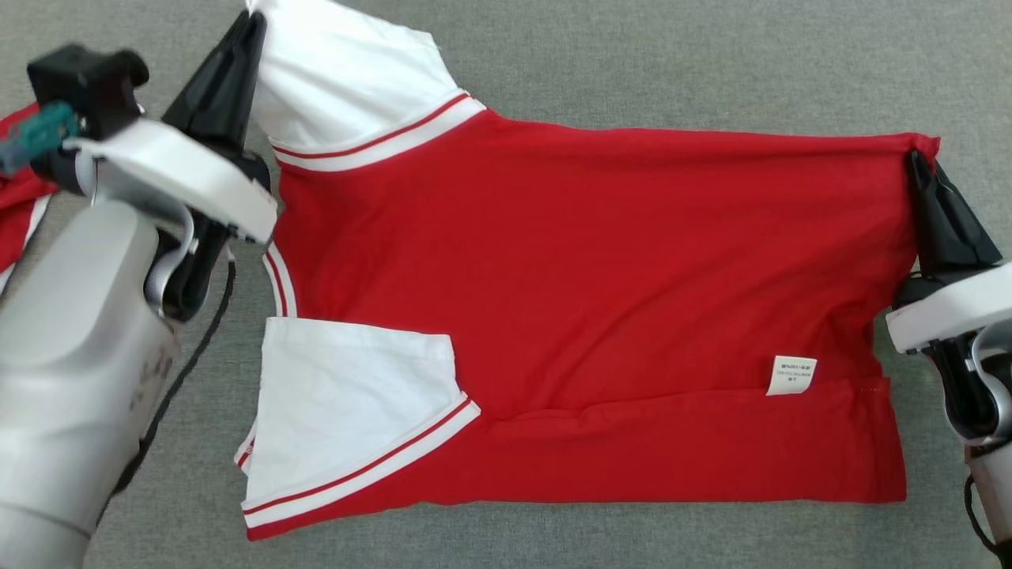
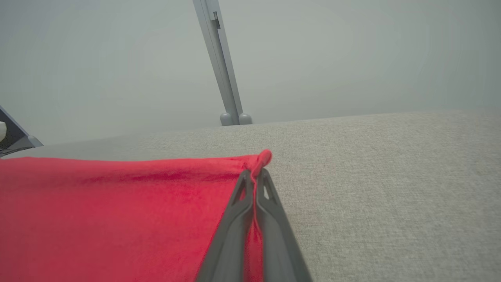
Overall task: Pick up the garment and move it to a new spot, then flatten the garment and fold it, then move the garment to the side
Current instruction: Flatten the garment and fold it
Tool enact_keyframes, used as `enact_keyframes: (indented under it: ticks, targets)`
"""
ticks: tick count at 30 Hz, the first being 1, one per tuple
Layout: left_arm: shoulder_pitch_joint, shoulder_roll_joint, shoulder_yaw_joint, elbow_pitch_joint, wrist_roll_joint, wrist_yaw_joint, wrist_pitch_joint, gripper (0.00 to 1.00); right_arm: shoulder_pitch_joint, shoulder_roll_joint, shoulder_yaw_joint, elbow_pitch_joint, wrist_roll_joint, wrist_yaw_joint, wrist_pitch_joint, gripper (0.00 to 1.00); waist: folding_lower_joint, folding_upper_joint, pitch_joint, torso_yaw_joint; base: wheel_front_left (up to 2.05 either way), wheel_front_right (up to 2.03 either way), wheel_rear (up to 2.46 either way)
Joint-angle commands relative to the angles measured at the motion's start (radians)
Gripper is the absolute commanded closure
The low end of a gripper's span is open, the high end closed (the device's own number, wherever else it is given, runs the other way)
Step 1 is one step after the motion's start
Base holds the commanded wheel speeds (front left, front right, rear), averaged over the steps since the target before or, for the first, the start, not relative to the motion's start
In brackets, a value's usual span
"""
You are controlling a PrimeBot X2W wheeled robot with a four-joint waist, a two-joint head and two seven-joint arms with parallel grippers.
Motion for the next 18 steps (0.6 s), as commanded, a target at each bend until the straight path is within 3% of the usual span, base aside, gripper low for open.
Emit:
enact_keyframes:
  ticks: [1, 10, 18]
  targets:
    - [0.035, 0.013, 0.030, -0.029, 0.023, 0.008, -0.001, 1.00, 0.018, -0.009, -0.006, -0.008, 0.008, -0.002, -0.012, 1.00, 0.0000, 0.0000, -0.009, 0.007, 0.00, 0.00, 0.00]
    - [0.435, -0.008, 0.226, -0.347, 0.165, 0.051, -0.002, 1.00, 0.173, -0.013, -0.011, -0.091, 0.095, -0.002, -0.080, 1.00, 0.0000, 0.0000, -0.062, 0.031, 0.00, 0.00, 0.00]
    - [0.732, -0.016, 0.248, -0.511, 0.185, 0.119, 0.004, 1.00, 0.303, -0.013, -0.023, -0.109, 0.144, -0.002, -0.112, 1.00, 0.0000, 0.0000, -0.104, 0.035, 0.00, 0.00, 0.00]
